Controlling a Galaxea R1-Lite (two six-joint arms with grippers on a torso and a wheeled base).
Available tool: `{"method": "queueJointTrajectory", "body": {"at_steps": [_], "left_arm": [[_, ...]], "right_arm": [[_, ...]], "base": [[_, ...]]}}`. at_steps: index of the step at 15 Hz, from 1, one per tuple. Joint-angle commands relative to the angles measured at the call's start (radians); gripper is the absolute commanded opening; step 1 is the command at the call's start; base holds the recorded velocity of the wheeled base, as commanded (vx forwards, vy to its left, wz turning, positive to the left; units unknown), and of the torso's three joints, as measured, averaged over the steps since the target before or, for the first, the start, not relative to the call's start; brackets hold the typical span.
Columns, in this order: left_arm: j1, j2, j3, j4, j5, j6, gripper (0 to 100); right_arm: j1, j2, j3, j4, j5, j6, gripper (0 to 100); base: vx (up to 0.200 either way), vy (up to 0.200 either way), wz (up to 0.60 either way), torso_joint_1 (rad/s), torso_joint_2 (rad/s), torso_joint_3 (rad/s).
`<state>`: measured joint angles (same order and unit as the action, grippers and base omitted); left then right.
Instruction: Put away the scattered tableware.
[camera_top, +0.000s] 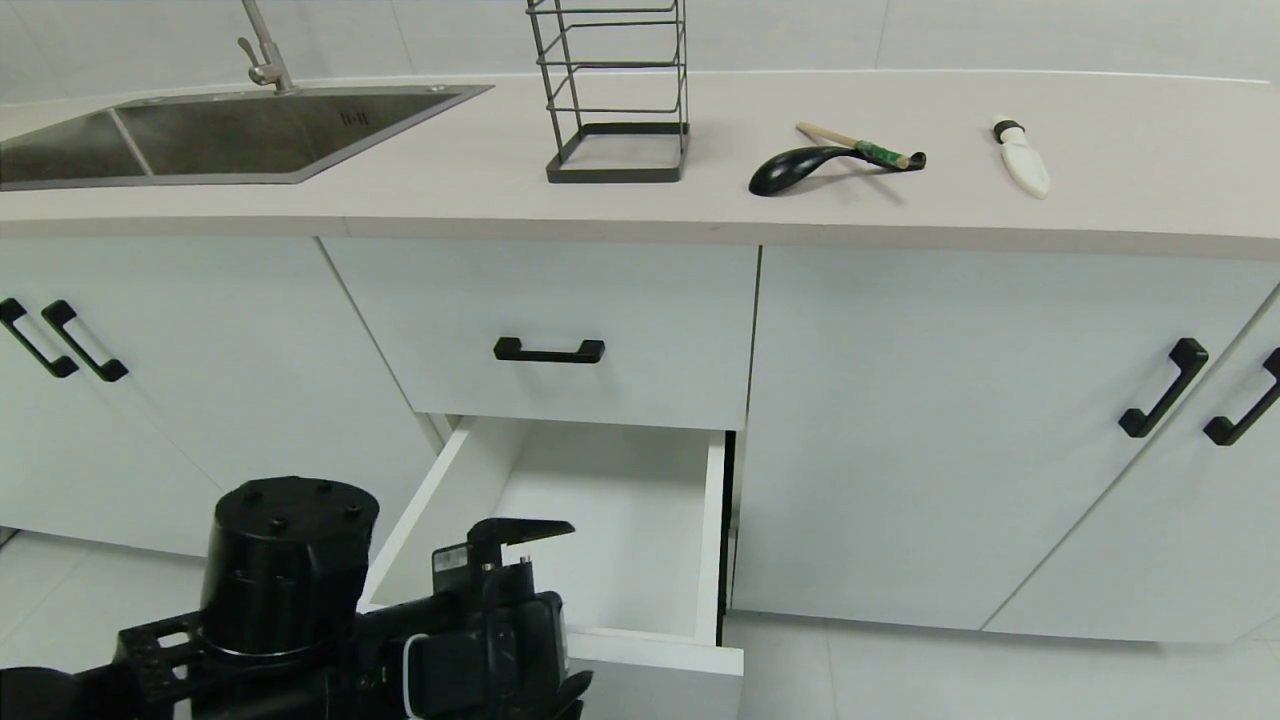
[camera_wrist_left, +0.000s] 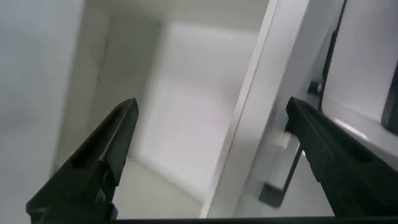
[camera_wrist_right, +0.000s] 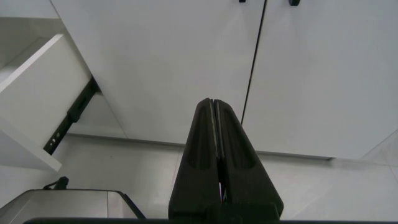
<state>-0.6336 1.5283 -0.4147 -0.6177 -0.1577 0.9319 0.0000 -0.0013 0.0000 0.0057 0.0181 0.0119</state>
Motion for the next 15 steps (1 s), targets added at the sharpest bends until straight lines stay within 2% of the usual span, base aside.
{"method": "queueJointTrajectory", "body": {"at_steps": [1, 2, 3, 4, 5, 6, 7, 8, 9, 10, 12, 14, 15], "left_arm": [[-0.127, -0.148, -0.222, 0.073, 0.032, -0.056, 100], [-0.116, -0.185, -0.343, 0.108, 0.087, -0.131, 100], [-0.061, -0.211, -0.441, 0.134, 0.119, -0.242, 100], [0.012, -0.224, -0.515, 0.141, 0.112, -0.347, 100], [0.117, -0.254, -0.564, 0.141, 0.056, -0.45, 100], [0.23, -0.29, -0.59, 0.145, -0.056, -0.542, 100], [0.368, -0.323, -0.59, 0.141, -0.18, -0.593, 100], [0.477, -0.355, -0.575, 0.131, -0.292, -0.611, 100], [0.54, -0.401, -0.526, 0.102, -0.378, -0.628, 100], [0.551, -0.458, -0.444, 0.045, -0.401, -0.647, 100], [0.551, -0.632, -0.188, -0.074, -0.402, -0.68, 100], [0.551, -0.83, 0.011, -0.065, -0.392, -0.705, 100], [0.552, -0.912, 0.073, -0.043, -0.352, -0.74, 100]], "right_arm": [[0.0, 0.001, 0.0, 0.0, 0.0, 0.0, 0], [0.0, 0.001, 0.0, 0.0, 0.0, 0.0, 0], [0.0, 0.001, 0.0, 0.0, 0.0, 0.0, 0], [0.0, 0.001, 0.0, 0.0, 0.0, 0.0, 0], [0.0, 0.001, 0.0, 0.0, 0.0, 0.0, 0], [0.0, 0.001, 0.0, 0.0, 0.0, 0.0, 0], [0.0, 0.001, 0.0, 0.0, 0.0, 0.0, 0], [0.0, 0.001, 0.0, 0.0, 0.0, 0.0, 0], [0.0, 0.001, 0.0, 0.0, 0.0, 0.0, 0], [0.0, 0.001, 0.0, 0.0, 0.0, 0.0, 0], [0.0, 0.001, 0.0, 0.0, 0.0, 0.0, 0], [0.0, 0.001, 0.0, 0.0, 0.0, 0.0, 0], [0.0, 0.001, 0.0, 0.0, 0.0, 0.0, 0]], "base": [[0.0, 0.0, 0.0, 0.0, 0.0, 0.0], [0.0, 0.0, 0.0, 0.0, 0.0, 0.0], [0.0, 0.0, 0.0, 0.0, 0.0, 0.0], [0.0, 0.0, 0.0, 0.0, 0.0, 0.0], [0.0, 0.0, 0.0, 0.0, 0.0, 0.0], [0.0, 0.0, 0.0, 0.0, 0.0, 0.0], [0.0, 0.0, 0.0, 0.0, 0.0, 0.0], [0.0, 0.0, 0.0, 0.0, 0.0, 0.0], [0.0, 0.0, 0.0, 0.0, 0.0, 0.0], [0.0, 0.0, 0.0, 0.0, 0.0, 0.0], [0.0, 0.0, 0.0, 0.0, 0.0, 0.0], [0.0, 0.0, 0.0, 0.0, 0.0, 0.0], [0.0, 0.0, 0.0, 0.0, 0.0, 0.0]]}}
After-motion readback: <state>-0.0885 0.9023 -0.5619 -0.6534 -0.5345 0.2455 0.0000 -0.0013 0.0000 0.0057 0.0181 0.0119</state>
